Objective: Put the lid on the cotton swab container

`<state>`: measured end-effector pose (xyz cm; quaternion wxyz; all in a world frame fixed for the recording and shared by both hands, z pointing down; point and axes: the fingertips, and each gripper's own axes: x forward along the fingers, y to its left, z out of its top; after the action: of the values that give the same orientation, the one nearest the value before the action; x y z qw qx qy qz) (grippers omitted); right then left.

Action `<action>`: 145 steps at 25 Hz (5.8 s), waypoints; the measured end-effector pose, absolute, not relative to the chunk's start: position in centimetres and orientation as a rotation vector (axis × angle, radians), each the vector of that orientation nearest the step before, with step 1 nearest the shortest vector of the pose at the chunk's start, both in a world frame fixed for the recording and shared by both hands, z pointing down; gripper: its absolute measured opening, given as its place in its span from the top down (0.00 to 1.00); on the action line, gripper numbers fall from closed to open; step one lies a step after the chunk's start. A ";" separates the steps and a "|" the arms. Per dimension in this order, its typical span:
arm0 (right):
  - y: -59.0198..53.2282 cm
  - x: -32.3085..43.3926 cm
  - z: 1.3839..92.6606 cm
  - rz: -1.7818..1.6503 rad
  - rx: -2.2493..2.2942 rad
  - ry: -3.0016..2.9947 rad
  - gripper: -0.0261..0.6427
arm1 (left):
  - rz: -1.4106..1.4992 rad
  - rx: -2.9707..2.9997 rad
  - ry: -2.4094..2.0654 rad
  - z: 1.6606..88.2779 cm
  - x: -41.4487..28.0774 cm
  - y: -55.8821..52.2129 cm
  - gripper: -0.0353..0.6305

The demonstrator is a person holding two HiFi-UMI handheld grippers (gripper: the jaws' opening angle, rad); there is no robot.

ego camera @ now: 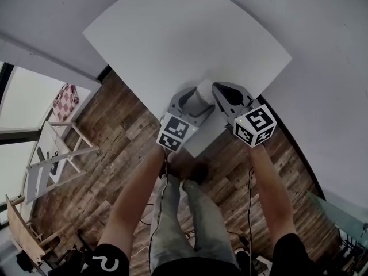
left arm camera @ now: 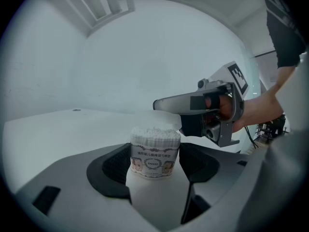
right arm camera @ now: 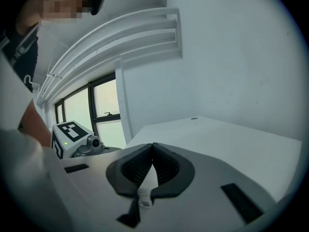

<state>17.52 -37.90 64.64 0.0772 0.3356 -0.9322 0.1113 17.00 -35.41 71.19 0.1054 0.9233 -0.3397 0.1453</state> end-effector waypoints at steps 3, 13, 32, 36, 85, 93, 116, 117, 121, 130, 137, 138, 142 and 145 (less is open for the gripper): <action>-37.5 17.0 64.9 0.321 0.978 -2.790 0.94 | 0.423 2.720 -1.001 71.1 17.0 -35.3 0.44; -37.0 16.2 65.5 0.297 0.935 -2.781 0.94 | 0.412 2.723 -1.002 70.9 16.9 -35.5 0.44; -36.5 15.5 65.6 0.218 0.923 -2.746 0.94 | 0.404 2.727 -1.000 70.7 16.9 -35.3 0.44; -36.5 15.4 65.7 0.228 0.922 -2.755 0.94 | 0.402 2.725 -0.998 70.7 16.8 -35.2 0.44; -21.7 19.3 47.9 0.329 1.646 -2.478 0.94 | 0.162 2.582 -1.359 47.1 2.2 -23.9 0.91; -17.3 17.4 44.4 0.323 1.894 -2.353 0.94 | 0.074 2.609 -1.240 43.3 -2.1 -21.5 0.91; -7.2 10.8 43.4 0.268 2.100 -2.178 0.94 | 0.067 2.819 -1.070 39.9 -7.7 -14.7 0.91; -7.1 10.7 43.4 0.268 2.099 -2.179 0.94 | 0.066 2.823 -1.067 39.8 -7.7 -14.5 0.91; -6.7 10.0 43.1 0.266 2.094 -2.187 0.94 | 0.070 2.841 -1.066 39.5 -8.0 -13.9 0.91; -5.5 8.7 43.1 0.260 2.075 -2.197 0.94 | 0.067 2.840 -1.096 39.4 -9.3 -12.9 0.91; -5.1 8.2 43.0 0.250 2.065 -2.196 0.94 | 0.063 2.836 -1.096 39.6 -9.4 -12.3 0.91; -5.1 8.2 43.0 0.247 2.062 -2.195 0.94 | 0.063 2.836 -1.097 39.6 -9.5 -12.3 0.91; -4.9 8.2 42.8 0.246 2.064 -2.196 0.94 | 0.063 2.835 -1.096 39.5 -9.4 -12.1 0.91; -4.8 8.2 42.8 0.245 2.058 -2.198 0.94 | 0.063 2.833 -1.096 39.6 -9.4 -11.9 0.91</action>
<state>8.16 -4.84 42.82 0.0600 0.6800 -0.7263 0.0811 -9.39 -11.92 39.56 0.0515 0.9312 -0.3603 0.0206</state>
